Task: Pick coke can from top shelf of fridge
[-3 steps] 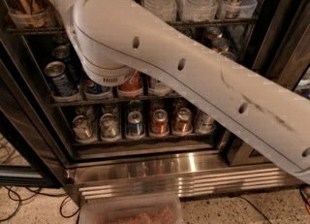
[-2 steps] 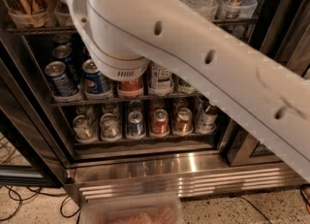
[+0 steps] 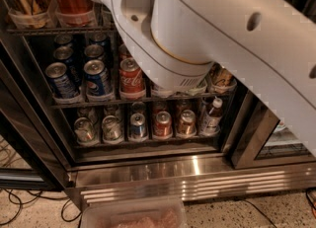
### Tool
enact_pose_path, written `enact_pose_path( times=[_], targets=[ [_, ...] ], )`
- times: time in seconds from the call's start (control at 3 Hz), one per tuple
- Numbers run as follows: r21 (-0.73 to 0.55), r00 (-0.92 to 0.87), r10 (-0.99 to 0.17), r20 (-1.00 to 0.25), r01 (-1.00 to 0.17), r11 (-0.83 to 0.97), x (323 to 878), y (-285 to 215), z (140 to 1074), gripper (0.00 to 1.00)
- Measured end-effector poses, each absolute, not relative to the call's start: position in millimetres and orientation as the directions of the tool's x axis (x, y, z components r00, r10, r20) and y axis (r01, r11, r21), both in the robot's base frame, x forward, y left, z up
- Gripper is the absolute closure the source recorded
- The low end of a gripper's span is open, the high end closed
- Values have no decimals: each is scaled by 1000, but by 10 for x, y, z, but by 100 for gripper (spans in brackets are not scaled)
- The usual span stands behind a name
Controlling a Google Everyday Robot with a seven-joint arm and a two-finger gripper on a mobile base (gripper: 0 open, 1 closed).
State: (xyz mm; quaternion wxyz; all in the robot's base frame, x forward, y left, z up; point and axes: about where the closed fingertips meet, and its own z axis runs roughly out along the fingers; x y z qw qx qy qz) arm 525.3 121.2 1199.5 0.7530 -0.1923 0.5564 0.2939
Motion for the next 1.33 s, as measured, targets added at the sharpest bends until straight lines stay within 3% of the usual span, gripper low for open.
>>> enact_pose_path(
  times=[0.67,1.33],
  targets=[
    [41,189,240,-952,-700,713,5203,1188,11957,100],
    [85,102,309,-946,-839,537,5058,945,11878,100]
  ],
)
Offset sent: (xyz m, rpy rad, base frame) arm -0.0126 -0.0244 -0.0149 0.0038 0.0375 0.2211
